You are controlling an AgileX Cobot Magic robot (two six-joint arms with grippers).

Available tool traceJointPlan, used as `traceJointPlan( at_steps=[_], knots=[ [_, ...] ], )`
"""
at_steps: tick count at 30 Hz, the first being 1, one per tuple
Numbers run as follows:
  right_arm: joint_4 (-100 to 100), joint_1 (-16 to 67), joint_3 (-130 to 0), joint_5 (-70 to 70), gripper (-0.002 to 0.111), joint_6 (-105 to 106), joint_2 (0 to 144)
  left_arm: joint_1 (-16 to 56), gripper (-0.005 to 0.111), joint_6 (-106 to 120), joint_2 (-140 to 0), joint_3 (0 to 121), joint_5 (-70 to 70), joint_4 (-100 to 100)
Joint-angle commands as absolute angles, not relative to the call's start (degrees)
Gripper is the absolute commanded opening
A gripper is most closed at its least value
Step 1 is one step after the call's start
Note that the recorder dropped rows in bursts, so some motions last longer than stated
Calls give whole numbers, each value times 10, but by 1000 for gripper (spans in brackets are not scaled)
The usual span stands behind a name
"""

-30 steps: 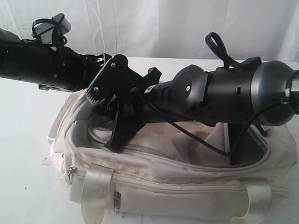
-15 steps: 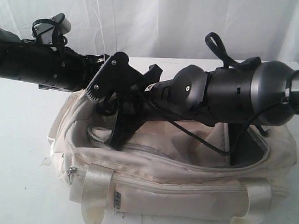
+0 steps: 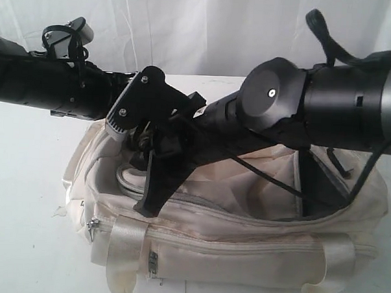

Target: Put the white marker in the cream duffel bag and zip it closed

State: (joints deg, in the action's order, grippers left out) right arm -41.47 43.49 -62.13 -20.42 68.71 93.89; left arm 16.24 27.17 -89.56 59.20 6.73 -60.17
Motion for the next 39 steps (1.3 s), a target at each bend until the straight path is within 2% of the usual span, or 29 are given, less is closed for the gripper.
traceJointPlan(
  at_steps=[1,8,10,15,23,28,39],
  knots=[
    [-405,434,-622,-233,7,665,909,161,0,274,-893,589,78,-612],
    [-242,424,-620,-209,8,504,908,161,0,274,-893,589,93,-612],
    [-234,422,-620,-200,14,487,914,161,0,274,-893,589,94,-612],
    [-238,422,-620,-139,38,487,933,161,0,274,-893,589,94,-612],
    [-239,428,-639,-138,42,488,977,161,0,274,-893,589,87,-612],
    [-239,436,-647,-126,57,488,992,161,0,278,-893,589,82,-612],
    [-239,451,-647,-100,58,487,1015,161,0,286,-893,589,71,-612]
  ],
)
